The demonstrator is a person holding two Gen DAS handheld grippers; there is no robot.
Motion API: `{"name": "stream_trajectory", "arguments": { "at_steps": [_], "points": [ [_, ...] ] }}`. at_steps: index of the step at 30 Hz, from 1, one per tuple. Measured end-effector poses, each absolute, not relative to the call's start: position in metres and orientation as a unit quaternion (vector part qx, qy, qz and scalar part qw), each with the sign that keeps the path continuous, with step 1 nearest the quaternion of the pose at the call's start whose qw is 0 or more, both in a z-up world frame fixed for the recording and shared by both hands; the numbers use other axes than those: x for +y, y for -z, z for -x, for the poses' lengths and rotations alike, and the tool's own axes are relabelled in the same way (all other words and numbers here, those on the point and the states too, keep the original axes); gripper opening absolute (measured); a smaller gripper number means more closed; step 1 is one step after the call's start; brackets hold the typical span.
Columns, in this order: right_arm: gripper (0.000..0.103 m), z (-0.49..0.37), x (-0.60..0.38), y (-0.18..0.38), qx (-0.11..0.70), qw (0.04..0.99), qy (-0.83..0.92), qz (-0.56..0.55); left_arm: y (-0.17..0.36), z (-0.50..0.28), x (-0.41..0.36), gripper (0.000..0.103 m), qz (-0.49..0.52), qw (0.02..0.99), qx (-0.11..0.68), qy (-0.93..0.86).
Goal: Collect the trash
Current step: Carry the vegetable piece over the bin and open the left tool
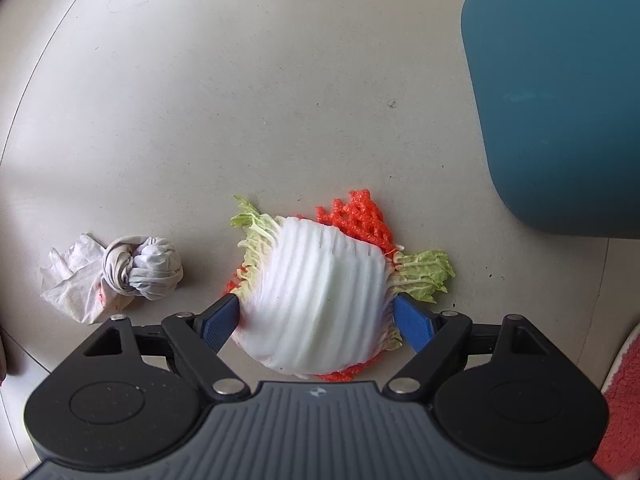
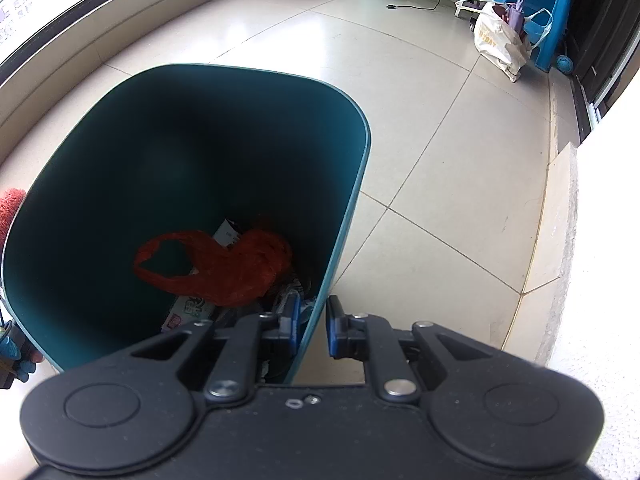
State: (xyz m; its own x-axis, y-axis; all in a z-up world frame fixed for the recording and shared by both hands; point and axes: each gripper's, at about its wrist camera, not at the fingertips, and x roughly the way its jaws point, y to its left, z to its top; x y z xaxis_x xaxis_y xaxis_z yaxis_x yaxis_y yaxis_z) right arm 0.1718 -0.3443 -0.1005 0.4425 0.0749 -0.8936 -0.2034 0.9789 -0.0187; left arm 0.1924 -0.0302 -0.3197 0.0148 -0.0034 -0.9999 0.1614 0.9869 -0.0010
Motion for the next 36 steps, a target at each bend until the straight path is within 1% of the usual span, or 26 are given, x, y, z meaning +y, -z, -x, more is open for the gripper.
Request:
{"name": "stream_trajectory", "arguments": {
  "at_steps": [4, 5, 6, 8, 13, 21, 27, 33, 36],
  "points": [
    [0.013, -0.172, -0.346, 0.101, 0.522, 0.847, -0.083, 0.061, 0.323, -0.192, -0.028, 0.085, -0.048, 0.713, 0.697, 0.06],
    [0.013, -0.172, -0.346, 0.101, 0.522, 0.847, -0.083, 0.061, 0.321, -0.191, -0.027, 0.081, -0.047, 0.716, 0.694, 0.062],
    [0.013, -0.172, -0.346, 0.101, 0.522, 0.847, -0.083, 0.061, 0.319, -0.19, -0.026, 0.075, -0.045, 0.718, 0.692, 0.065],
    [0.013, -0.172, -0.346, 0.101, 0.521, 0.847, -0.083, 0.062, 0.315, -0.187, -0.025, 0.069, -0.039, 0.72, 0.69, 0.07],
    [0.013, -0.172, -0.346, 0.101, 0.52, 0.848, -0.082, 0.065, 0.3, -0.18, -0.015, 0.065, -0.027, 0.729, 0.68, 0.074],
    [0.011, -0.175, -0.339, 0.105, 0.527, 0.843, -0.076, 0.073, 0.222, -0.174, 0.012, 0.065, 0.001, 0.755, 0.653, 0.066],
    [0.011, -0.173, -0.341, 0.104, 0.524, 0.845, -0.076, 0.07, 0.138, -0.165, 0.017, 0.065, 0.006, 0.785, 0.613, 0.087],
    [0.012, -0.172, -0.342, 0.105, 0.524, 0.846, -0.076, 0.065, 0.053, -0.162, 0.006, 0.065, 0.002, 0.817, 0.567, 0.106],
    [0.012, -0.173, -0.344, 0.104, 0.525, 0.846, -0.076, 0.06, 0.019, -0.162, -0.003, 0.066, 0.006, 0.826, 0.55, 0.127]
  ]
}}
